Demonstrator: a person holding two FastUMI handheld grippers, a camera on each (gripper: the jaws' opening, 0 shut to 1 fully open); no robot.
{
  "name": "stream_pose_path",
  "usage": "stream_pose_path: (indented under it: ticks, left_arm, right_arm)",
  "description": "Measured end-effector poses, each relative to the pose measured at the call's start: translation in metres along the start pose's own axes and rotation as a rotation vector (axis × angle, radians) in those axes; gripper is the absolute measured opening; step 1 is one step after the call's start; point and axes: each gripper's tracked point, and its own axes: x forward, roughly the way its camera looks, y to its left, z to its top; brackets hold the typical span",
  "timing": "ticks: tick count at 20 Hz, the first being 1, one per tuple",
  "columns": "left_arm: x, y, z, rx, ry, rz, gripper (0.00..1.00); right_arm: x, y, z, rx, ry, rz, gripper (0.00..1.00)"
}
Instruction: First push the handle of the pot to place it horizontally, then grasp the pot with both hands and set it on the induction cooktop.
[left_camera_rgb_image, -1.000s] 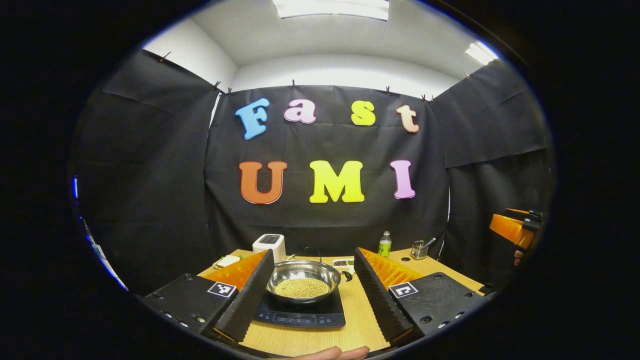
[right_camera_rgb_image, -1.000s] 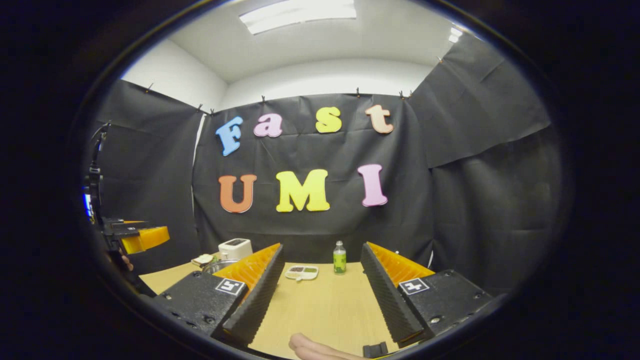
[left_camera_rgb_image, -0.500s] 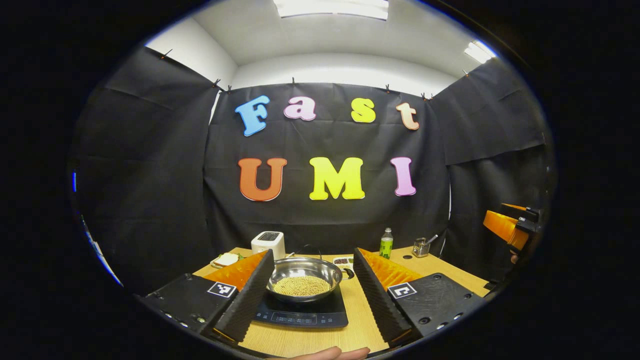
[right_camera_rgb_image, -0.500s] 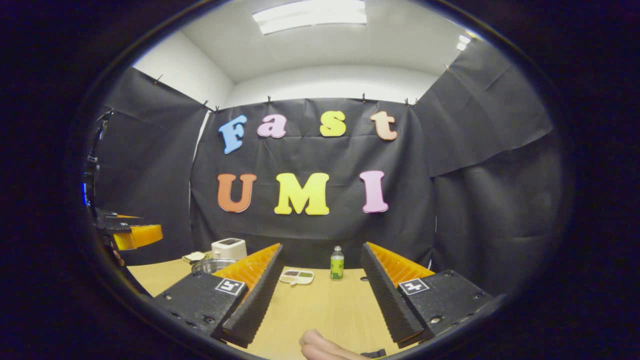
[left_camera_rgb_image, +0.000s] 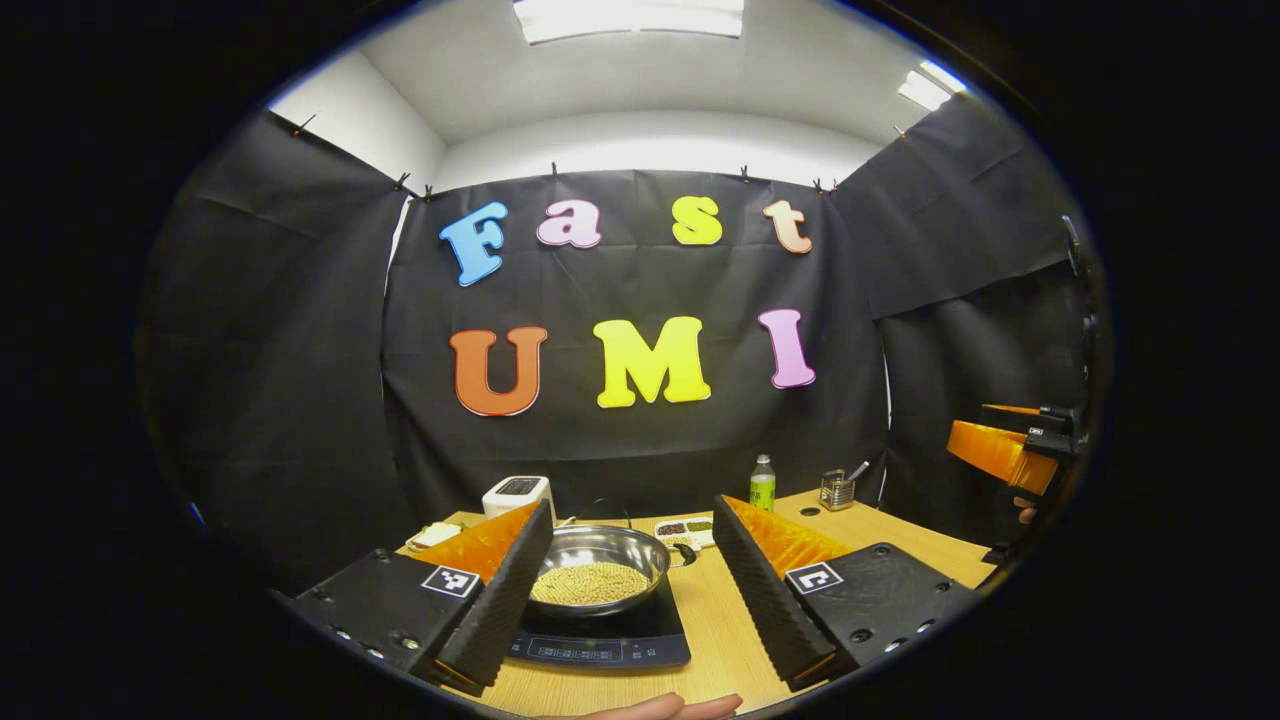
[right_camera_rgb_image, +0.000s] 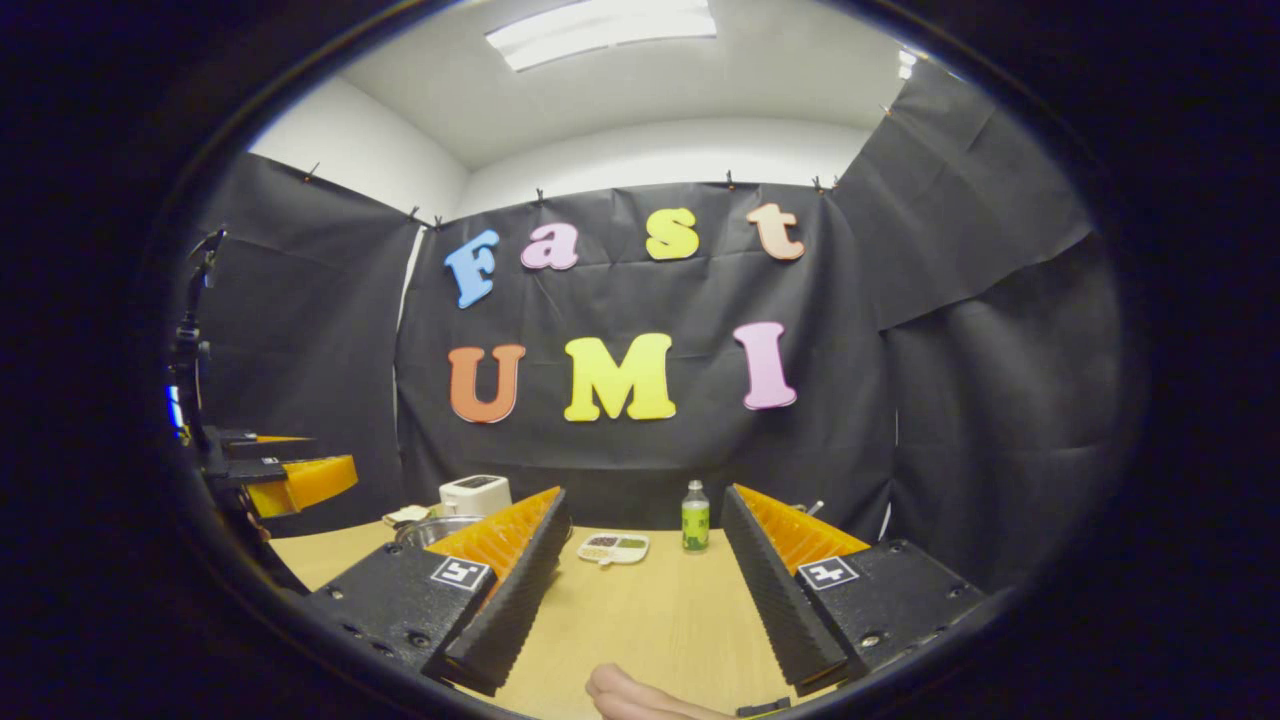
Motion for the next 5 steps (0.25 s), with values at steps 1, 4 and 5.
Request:
stream_pose_path:
  ticks: [1, 4, 5]
  left_arm:
    - [0.003, -0.001, -0.002, 0.004, 0.001, 0.003, 0.95]
    - [0.014, -0.003, -0.004, 0.006, -0.004, 0.004, 0.95]
    - [0.017, -0.004, -0.004, 0.005, -0.01, 0.005, 0.95]
  right_arm:
    - [0.003, -0.002, -0.001, 0.001, -0.008, -0.002, 0.94]
    - [0.014, -0.005, -0.006, 0.005, -0.017, 0.007, 0.94]
    - [0.019, -0.005, -0.008, 0.004, -0.019, 0.014, 0.94]
